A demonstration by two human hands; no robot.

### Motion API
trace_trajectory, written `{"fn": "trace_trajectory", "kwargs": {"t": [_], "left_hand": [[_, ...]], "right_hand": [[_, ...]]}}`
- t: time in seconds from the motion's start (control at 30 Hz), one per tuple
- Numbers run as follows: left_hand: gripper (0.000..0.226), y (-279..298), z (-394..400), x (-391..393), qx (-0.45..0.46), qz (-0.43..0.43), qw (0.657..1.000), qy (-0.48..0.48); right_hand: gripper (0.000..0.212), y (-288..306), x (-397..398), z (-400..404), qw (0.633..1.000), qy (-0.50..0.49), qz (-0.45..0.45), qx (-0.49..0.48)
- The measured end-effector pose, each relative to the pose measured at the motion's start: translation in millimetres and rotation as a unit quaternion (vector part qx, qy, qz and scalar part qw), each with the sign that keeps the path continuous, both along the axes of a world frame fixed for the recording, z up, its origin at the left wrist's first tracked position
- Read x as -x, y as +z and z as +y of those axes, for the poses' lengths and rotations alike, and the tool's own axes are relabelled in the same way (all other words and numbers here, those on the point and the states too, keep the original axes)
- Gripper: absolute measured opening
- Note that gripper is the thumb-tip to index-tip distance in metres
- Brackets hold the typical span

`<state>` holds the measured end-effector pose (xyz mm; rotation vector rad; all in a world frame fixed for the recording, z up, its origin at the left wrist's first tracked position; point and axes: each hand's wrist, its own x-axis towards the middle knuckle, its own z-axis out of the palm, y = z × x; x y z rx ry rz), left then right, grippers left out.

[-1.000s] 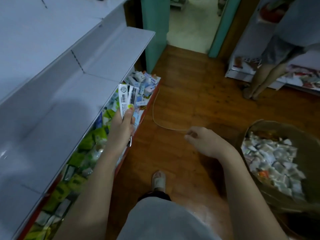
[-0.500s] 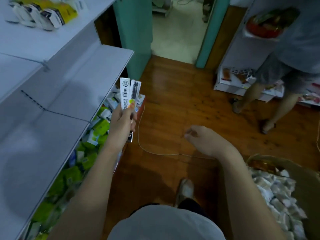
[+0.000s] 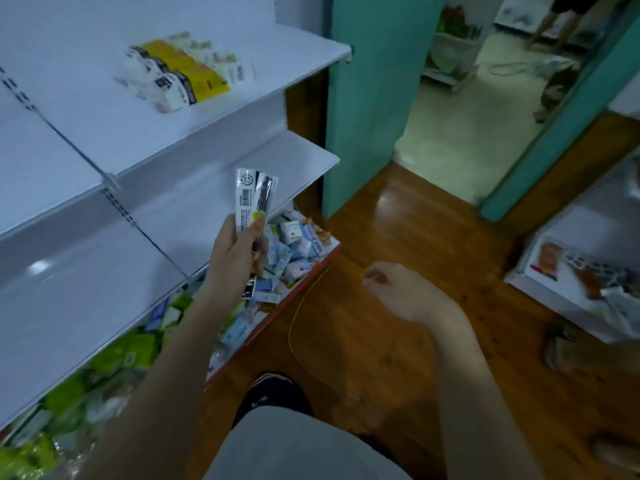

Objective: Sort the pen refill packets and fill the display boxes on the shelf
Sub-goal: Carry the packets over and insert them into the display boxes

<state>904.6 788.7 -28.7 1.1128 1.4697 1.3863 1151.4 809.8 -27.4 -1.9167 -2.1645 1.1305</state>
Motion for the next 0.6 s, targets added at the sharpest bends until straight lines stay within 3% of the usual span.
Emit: {"fn": "trace_trajectory", "kwargs": {"t": [0.37, 0.6], "left_hand": [[0.012, 28, 127, 71, -0.047, -0.043, 0.993, 0.104], [0.015, 68, 195, 148, -0.108, -0.052, 0.978, 0.17]], "right_hand": [[0.029, 8, 90, 181, 0.988, 0.153, -0.021, -0.024], [0.021, 34, 154, 286, 0.984, 0.159, 0.04, -0.072]]}}
